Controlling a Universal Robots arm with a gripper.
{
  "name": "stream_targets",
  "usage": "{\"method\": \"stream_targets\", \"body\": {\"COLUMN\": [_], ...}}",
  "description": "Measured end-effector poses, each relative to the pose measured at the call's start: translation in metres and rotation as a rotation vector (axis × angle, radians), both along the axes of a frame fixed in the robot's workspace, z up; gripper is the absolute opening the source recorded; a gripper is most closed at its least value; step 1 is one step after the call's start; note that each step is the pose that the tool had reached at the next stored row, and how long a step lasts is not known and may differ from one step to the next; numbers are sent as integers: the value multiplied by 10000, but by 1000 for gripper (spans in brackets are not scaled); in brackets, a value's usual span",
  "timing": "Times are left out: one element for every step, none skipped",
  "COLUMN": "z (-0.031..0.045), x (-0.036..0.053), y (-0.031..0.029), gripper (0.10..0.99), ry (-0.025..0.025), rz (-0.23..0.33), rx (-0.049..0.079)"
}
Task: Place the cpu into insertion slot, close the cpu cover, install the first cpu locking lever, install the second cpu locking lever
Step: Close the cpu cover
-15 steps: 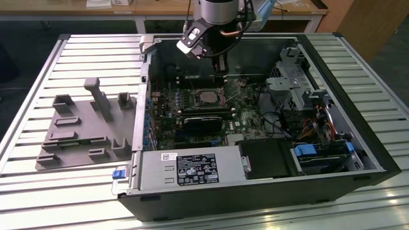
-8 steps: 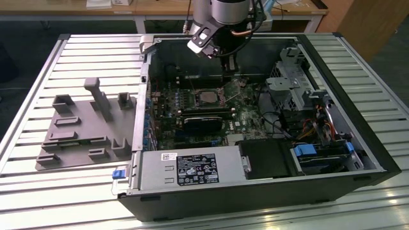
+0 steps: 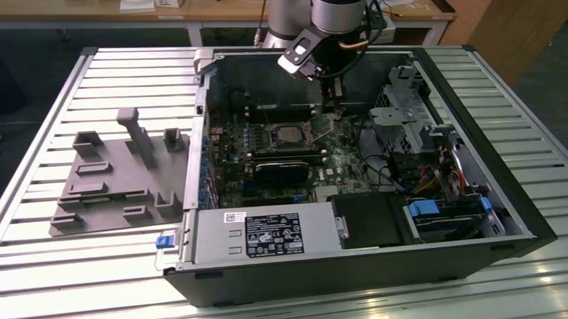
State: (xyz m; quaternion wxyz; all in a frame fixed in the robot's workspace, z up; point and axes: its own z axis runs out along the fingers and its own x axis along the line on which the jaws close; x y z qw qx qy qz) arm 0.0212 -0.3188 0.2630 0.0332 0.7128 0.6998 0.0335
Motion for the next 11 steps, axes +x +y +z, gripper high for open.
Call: {"method": "stream_targets", "body": {"z": [0,-1,-1,0,-1,-1,-2,-3,-7,-12,-19], "x": [33,66,99,133,158,181,205,224,238,251,266], "y": [0,0,0,0,0,0,0,0,0,0,0], "gripper": [102,102,102,102,102,102,102,102,102,102,102], "ry": [1,1,3,4,5,5,5,5,5,6,7], "rz": [-1,-1,0,-1,-1,0,0,-1,-1,-1,0], "rx": [1,2,1,0,0,1,1,1,1,1,1]}}
